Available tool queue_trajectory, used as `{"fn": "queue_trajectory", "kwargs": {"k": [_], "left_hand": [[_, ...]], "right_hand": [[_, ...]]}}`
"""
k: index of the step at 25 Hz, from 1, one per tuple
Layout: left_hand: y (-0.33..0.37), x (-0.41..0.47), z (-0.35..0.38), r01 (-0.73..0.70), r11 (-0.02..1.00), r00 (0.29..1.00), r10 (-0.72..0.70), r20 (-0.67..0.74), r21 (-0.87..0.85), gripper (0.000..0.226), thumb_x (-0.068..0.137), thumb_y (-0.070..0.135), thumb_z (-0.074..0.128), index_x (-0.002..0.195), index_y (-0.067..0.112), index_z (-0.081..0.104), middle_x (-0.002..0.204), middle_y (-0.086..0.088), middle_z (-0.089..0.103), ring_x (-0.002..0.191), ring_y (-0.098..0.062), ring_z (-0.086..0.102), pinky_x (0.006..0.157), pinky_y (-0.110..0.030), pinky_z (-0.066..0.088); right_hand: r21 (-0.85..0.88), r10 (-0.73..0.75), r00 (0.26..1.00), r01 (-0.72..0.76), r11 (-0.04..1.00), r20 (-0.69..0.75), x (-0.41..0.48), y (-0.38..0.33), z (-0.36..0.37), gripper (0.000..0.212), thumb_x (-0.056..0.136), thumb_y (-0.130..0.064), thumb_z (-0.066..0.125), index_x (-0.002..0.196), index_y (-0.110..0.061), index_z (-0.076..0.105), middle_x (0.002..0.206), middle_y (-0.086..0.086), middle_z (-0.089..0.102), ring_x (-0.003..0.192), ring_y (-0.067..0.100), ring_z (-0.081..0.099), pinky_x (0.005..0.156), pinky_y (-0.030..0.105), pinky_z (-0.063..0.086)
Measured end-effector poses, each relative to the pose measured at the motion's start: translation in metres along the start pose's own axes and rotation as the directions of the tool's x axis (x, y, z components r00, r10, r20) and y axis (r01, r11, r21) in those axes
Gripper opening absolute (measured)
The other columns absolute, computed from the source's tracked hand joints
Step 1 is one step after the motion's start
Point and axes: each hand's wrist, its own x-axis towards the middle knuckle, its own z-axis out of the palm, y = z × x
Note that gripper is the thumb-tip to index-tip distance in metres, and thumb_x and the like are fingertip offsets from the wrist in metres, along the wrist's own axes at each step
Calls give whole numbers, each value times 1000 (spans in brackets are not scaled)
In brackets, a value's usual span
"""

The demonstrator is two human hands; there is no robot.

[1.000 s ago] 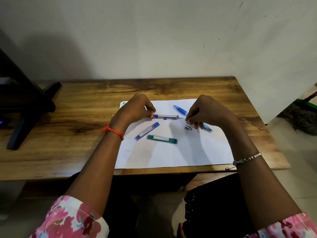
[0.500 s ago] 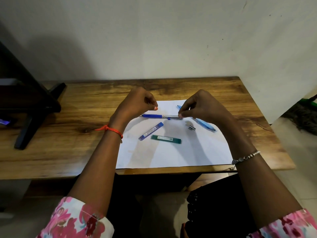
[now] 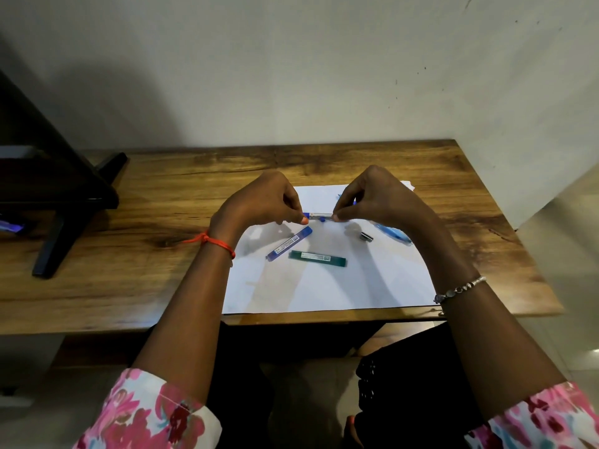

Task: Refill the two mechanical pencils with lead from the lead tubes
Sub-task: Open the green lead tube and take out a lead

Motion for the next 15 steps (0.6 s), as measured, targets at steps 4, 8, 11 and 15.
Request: {"fn": "queue_trajectory", "kwargs": {"k": [4,8,11,15], "left_hand": [[-1,0,3,14,998,998,-17,54,68,17,71,22,77,77,7,73,62,-3,64,50,-10,52,49,-20,42],[-1,-1,3,-1,998,998,-3,67,59,19,70,24,77,75,6,73,62,-5,64,53,-13,53,56,-28,43],[-2,-1,1,-12,998,998,8,60,63,18,72,23,76,77,6,73,59,0,63,51,-11,52,53,-24,42],[-2,-2,0,-25,999,1000,25,15,-42,16,75,24,73,78,9,73,60,5,65,47,-2,55,51,-14,43]], "right_hand": [[-19,-27,997,28,999,66,2,-4,5,9,70,-7,78,78,-3,76,52,-13,60,45,-3,51,43,7,32],[-93,-13,964,39,995,266,0,-8,7,16,66,-21,83,75,-10,77,53,-9,63,50,5,50,48,13,32],[-269,95,884,37,962,459,2,-13,20,22,66,-27,82,76,-9,75,75,4,72,70,16,61,57,21,42],[-228,30,910,71,971,413,3,-14,17,12,69,-18,80,68,-12,70,53,-12,62,51,2,54,53,14,39]]}}
